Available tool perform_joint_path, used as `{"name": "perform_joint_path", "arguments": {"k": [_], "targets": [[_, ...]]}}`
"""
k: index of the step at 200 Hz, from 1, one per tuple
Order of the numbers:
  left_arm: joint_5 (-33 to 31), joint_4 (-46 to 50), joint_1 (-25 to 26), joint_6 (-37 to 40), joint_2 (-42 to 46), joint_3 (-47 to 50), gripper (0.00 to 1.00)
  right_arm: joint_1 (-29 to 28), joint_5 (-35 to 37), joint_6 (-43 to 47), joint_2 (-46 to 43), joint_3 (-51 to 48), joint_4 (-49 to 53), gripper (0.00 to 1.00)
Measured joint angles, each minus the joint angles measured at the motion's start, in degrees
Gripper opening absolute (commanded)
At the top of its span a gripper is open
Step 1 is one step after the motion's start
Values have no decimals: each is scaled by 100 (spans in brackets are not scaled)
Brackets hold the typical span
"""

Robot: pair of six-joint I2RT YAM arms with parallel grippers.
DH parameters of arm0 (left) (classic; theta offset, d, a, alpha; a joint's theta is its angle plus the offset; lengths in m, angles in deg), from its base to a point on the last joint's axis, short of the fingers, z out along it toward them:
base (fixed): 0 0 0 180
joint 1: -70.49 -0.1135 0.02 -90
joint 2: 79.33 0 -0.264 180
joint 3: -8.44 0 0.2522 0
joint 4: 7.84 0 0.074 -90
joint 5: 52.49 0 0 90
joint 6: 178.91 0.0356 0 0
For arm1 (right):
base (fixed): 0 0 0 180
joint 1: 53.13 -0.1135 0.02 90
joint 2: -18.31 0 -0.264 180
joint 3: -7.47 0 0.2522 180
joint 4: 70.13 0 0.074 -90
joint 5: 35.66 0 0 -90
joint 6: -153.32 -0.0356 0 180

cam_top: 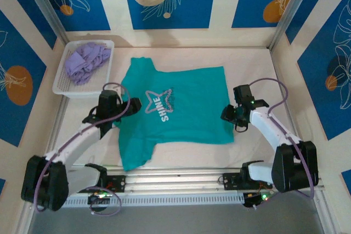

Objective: Fold the inside-out t-shirt

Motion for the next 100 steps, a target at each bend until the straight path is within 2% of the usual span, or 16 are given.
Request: {"name": "perform_joint_path", "arguments": {"k": [24,49,55,75,86,100], "targets": [[-214,177,739,103,46,17,67,-120,120,-256,-17,-210,234,50],[-470,-208,2216,964,-837,-273,67,-136,133,-404,293,-396,365,45],[-496,-365,2564,1224,-1082,-348,67,-133,120,-426,422,-396,374,41],[-496,-938,3486,2155,-1880,-669,67,-87,-2,-400,761,-393,293,17],[-450,-1274,3871,2682,-2339,-903,67,-72,-90,-382,848,-389,249,11],[-389,-1703,4170,3235,-2870,-1165,67,-61,-203,-299,855,-356,229,8]]}}
